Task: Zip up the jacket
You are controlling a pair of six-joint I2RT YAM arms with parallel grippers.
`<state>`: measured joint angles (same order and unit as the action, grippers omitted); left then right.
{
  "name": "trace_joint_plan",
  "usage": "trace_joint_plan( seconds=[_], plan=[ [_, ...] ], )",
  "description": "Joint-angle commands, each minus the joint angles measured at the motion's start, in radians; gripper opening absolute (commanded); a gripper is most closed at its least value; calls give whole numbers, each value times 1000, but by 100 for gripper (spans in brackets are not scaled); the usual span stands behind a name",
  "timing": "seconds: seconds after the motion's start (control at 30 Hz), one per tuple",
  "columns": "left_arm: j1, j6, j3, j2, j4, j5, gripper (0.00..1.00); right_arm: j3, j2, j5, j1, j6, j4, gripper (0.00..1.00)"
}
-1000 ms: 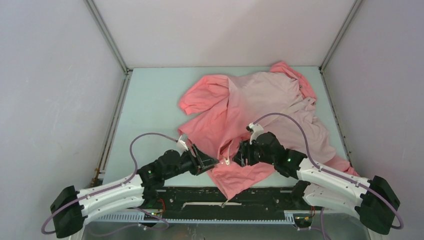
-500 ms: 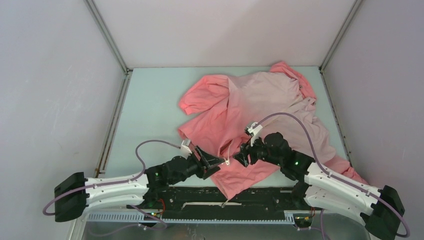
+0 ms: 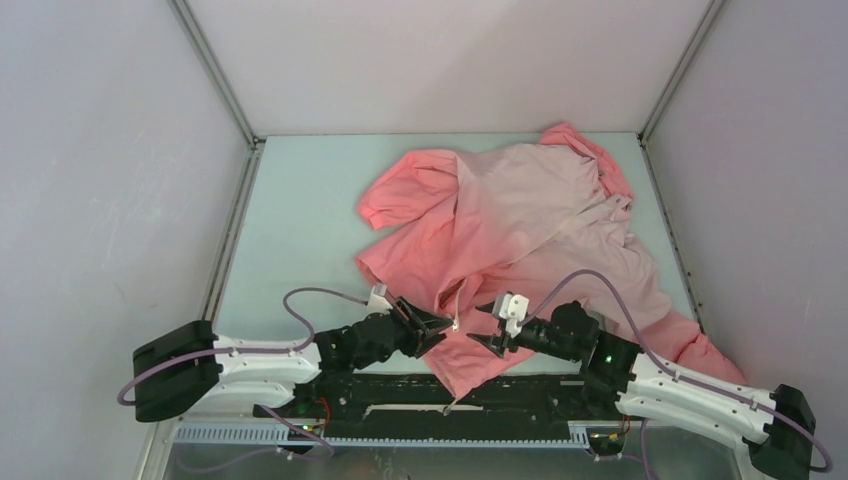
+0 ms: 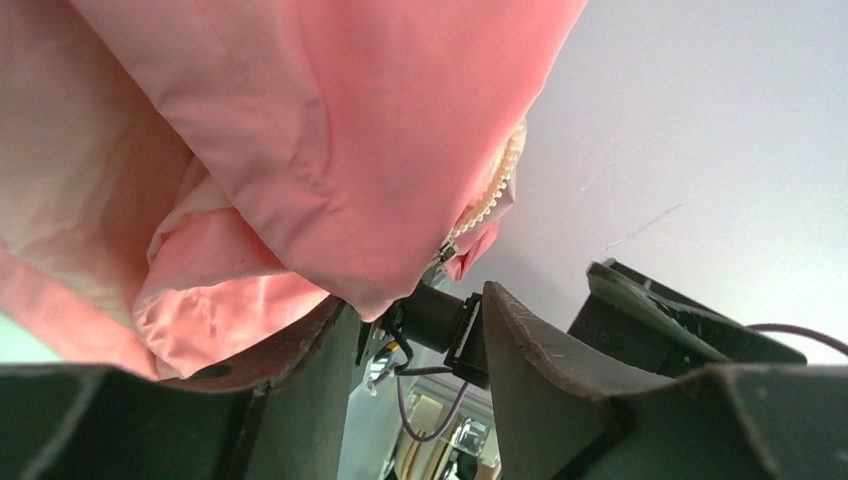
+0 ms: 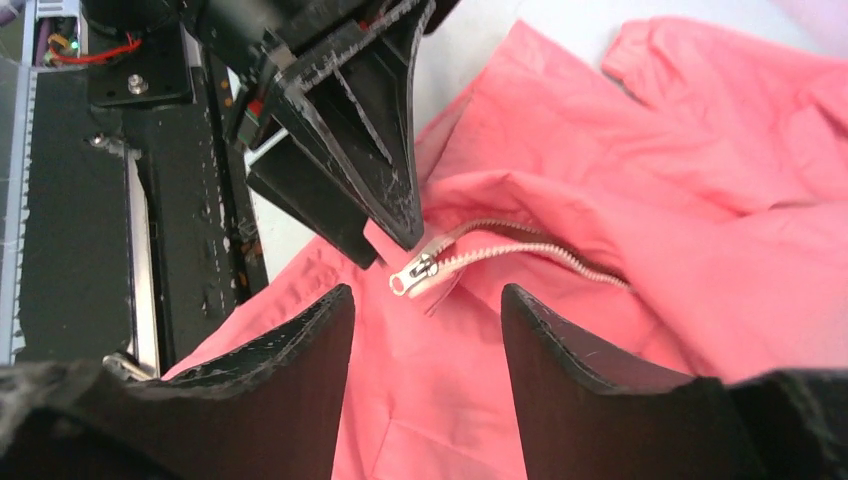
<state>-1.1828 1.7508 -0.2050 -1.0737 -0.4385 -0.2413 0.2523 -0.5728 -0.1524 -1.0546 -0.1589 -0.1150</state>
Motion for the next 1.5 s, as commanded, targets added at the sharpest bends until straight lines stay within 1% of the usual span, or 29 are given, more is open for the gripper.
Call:
trace_joint_plan(
  seconds=[0.0,0.07,0.13,0.2,0.3,0.4,0.43,0.47,0.5,0.53,0.67,0.73,0.8,0.87,0.93,1.03,1.1,1.17,1.33,1.47],
  plan=[
    [-8,33,11,-22,-59,-67,51,-3,32,6,-27,-102,-124,57],
    [-8,48,14,-25,-51,-73,46,-4,34,37,-36,-108,-126,57],
    [-8,64,14,-17,-10,-84,42,-3,34,55,-39,-116,-126,55],
    [-8,63,13,-2,25,-101,41,-5,28,54,-39,-130,-130,50],
    [-8,44,0,27,89,-127,40,-23,13,3,-41,-178,-163,42],
    [-8,10,-5,63,148,-156,37,-75,-2,-80,-48,-286,-240,34],
    [-8,0,-2,76,165,-163,36,-100,-6,-102,-58,-322,-281,33],
    [-8,-6,5,93,176,-170,35,-129,-11,-118,-69,-361,-340,33],
    [-8,-13,12,111,186,-179,30,-155,-27,-125,-76,-397,-394,34],
    [-8,-25,16,138,201,-185,29,-178,-47,-130,-87,-428,-451,36],
    [-8,-63,38,218,238,-213,28,-200,-186,-115,-114,-506,-607,40],
    [-8,-83,42,252,256,-222,21,-200,-284,-78,-133,-531,-693,42],
    [-8,-91,44,280,284,-229,10,-188,-384,-8,-155,-561,-775,42],
    [-6,-92,57,297,285,-229,9,-179,-474,42,-172,-572,-885,43],
    [-6,-91,71,306,275,-225,5,-171,-550,46,-178,-579,-972,43],
    [-5,-96,82,311,259,-210,3,-148,-668,86,-197,-589,-1073,43],
    [-5,-95,87,315,259,-201,2,-141,-748,131,-210,-593,-1186,44],
    [-5,-94,96,322,248,-195,1,-137,-825,136,-220,-604,-1284,45],
    [-3,-102,99,350,263,-186,0,-121,-952,152,-248,-616,-1398,46],
    [-2,-95,108,369,263,-187,0,-100,-997,205,-274,-642,-1401,49]
  ],
)
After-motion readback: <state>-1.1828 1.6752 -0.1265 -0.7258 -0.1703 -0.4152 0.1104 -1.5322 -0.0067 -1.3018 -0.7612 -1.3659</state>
